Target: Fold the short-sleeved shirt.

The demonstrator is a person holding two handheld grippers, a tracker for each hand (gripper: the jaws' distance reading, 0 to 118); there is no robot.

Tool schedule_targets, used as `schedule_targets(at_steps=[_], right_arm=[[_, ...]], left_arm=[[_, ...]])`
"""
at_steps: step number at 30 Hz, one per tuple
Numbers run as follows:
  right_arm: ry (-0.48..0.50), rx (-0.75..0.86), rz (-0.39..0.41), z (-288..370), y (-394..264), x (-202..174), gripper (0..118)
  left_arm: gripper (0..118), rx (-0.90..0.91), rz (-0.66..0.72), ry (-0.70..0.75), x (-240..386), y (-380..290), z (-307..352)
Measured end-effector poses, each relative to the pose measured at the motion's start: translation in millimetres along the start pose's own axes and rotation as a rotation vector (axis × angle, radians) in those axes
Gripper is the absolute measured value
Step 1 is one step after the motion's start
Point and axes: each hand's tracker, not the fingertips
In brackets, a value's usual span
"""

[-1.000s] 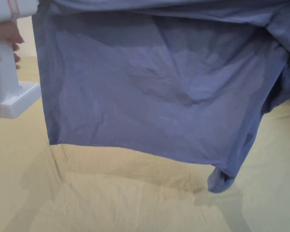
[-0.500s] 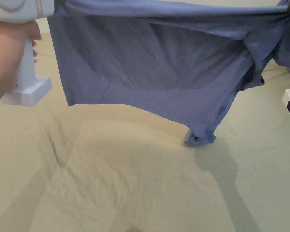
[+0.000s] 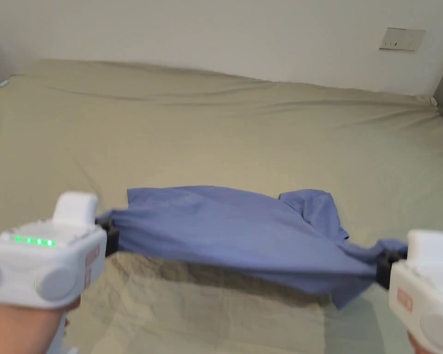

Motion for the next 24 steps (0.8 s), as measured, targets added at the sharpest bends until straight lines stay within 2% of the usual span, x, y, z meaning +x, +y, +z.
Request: schedule_targets(at_steps=[3,5,9,21,23,24], right_arm=[[0.027,-0.149,-0.036,3.1,-59.3,2.2,11],[0.048,-0.239,-0.029,0.7,-91.6,4.5,11],[0.066,-0.366,-0.069,11.0,-134.9,7.0,11],[0.08,-0.496,-0.036,51.7,-166.8,-0.9,11],[0.083,-0.492,-0.035,47.0,-165.9,0.3,17],[0.098,-0.488,-0.048,45.6,-163.7,1.8,28]], left_arm=[[11,-0.144,0.001,-0.02,-3.4,-59.3,-7.5],[11,-0.235,0.008,-0.023,-4.1,-94.0,-6.1],[11,-0.359,-0.043,-0.044,-6.7,-147.9,6.8],[11,-0.438,-0.077,-0.012,-11.4,-177.2,46.6],[11,-0.437,-0.075,-0.008,-9.5,-175.4,45.1],[12,-0.439,-0.074,-0.007,-9.1,-171.7,44.3]])
